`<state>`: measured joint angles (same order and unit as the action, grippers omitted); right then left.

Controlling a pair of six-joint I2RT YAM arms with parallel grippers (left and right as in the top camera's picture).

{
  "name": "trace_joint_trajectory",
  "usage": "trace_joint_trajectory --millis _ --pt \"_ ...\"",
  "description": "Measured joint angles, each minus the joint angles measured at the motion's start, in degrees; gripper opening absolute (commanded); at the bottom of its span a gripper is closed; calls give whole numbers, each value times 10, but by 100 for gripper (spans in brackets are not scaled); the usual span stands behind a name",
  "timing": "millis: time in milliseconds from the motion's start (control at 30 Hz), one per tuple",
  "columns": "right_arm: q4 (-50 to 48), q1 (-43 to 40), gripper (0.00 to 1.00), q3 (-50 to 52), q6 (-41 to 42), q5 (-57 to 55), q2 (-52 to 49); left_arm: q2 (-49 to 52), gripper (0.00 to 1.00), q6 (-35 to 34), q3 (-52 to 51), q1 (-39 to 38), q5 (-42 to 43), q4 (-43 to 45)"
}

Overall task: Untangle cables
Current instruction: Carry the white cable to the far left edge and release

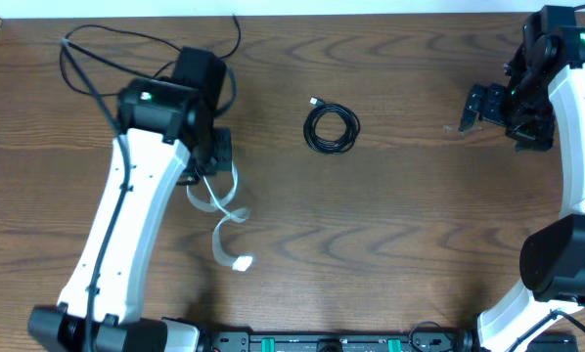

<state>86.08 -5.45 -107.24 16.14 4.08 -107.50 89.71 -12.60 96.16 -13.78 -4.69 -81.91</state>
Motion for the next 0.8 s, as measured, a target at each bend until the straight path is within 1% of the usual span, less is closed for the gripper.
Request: trace_joint_trajectory --millis 67,100,233,300,433,800 --pt "0 0 99 0 0 0 0 -6 8 3 42 1 -4 1" --pt "0 0 99 0 0 0 0 -17 8 5 83 2 -9 11" --pt "0 0 99 0 0 0 0 -49 7 7 137 9 -15 59" --pt "0 0 99 0 0 0 0 -61 8 7 144 16 -17 79" --pt "0 0 99 0 0 0 0 -58 8 5 144 38 -17 93" --pt "0 0 99 0 0 0 0 11 7 -16 144 133 16 137"
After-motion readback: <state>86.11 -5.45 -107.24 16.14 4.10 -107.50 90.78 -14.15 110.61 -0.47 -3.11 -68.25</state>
